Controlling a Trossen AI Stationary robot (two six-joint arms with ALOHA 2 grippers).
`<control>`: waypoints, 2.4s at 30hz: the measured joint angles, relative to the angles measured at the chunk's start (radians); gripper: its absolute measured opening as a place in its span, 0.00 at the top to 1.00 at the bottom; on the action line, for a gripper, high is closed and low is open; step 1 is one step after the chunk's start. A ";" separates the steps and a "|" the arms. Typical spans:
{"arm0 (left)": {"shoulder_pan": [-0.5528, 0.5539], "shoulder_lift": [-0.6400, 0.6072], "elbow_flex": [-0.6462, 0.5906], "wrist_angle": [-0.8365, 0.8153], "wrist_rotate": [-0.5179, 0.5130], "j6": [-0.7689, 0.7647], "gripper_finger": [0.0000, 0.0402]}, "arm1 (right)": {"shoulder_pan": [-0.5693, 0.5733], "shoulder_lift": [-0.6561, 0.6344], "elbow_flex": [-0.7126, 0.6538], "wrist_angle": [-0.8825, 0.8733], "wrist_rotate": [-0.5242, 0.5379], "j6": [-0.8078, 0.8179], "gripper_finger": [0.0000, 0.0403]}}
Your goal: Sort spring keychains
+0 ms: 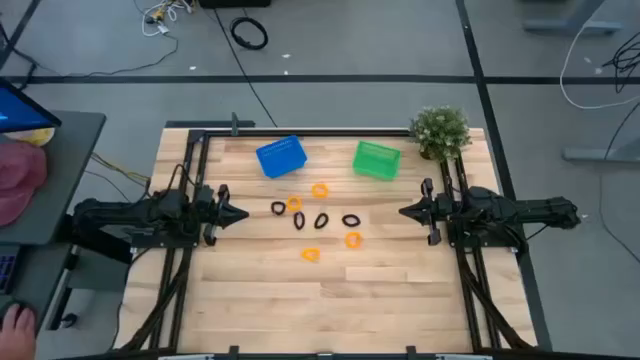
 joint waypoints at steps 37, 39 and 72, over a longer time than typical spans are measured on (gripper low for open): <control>0.000 0.000 0.000 0.000 0.000 0.000 0.99 | 0.000 0.000 0.000 0.000 0.000 0.000 0.96; 0.000 0.000 0.000 0.000 0.000 0.000 0.99 | 0.000 0.000 0.000 0.000 0.000 0.000 0.96; 0.000 0.000 0.000 0.007 -0.097 0.004 0.99 | 0.000 0.000 0.000 0.121 0.000 -0.065 0.96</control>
